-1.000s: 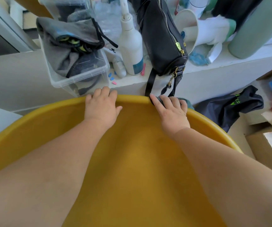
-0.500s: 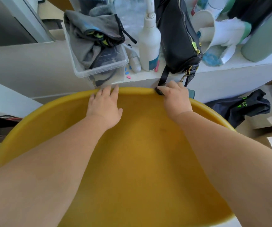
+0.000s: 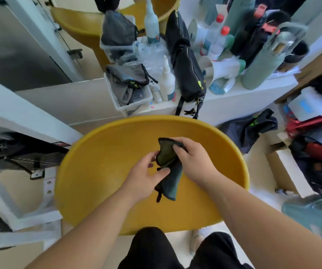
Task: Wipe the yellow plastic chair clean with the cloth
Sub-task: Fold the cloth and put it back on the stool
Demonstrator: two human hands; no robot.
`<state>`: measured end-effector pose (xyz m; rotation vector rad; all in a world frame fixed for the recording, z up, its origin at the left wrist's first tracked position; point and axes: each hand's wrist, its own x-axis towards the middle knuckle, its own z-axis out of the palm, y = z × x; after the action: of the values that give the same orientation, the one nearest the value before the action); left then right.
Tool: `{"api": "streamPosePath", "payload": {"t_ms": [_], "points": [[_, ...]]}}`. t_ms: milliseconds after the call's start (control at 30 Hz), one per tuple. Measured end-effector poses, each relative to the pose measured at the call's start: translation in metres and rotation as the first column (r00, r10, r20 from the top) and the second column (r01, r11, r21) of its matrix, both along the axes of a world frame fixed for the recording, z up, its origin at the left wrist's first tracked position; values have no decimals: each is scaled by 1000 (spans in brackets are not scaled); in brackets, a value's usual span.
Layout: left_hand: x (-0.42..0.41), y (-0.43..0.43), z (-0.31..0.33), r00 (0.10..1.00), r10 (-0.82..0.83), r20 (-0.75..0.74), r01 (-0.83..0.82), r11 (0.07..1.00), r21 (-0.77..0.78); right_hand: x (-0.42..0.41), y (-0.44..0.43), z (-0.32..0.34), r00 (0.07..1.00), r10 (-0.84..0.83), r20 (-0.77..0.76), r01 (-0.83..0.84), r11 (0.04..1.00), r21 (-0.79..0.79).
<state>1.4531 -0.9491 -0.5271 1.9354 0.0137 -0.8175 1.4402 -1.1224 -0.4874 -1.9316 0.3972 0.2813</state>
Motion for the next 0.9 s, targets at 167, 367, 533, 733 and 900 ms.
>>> {"api": "streamPosePath", "payload": {"t_ms": [167, 367, 533, 733, 900], "points": [[-7, 11, 64, 981, -28, -193, -35, 947, -319, -39, 14, 71, 999, -7, -41, 14, 982, 190], [7, -1, 93, 982, -188, -9, 183, 968, -174, -72, -15, 111, 977, -205, -57, 213, 922, 324], [2, -41, 121, 957, -226, 184, 237, 971, -40, -103, -60, 108, 955, -281, -101, 264, 953, -152], [-30, -95, 146, 888, -366, 277, 380, 925, 5, -146, -95, 121, 925, -367, -101, 363, 930, -62], [-79, -139, 143, 788, -593, 165, 580, 805, 124, -189, -147, 131, 811, -581, -72, 564, 742, 363]]}}
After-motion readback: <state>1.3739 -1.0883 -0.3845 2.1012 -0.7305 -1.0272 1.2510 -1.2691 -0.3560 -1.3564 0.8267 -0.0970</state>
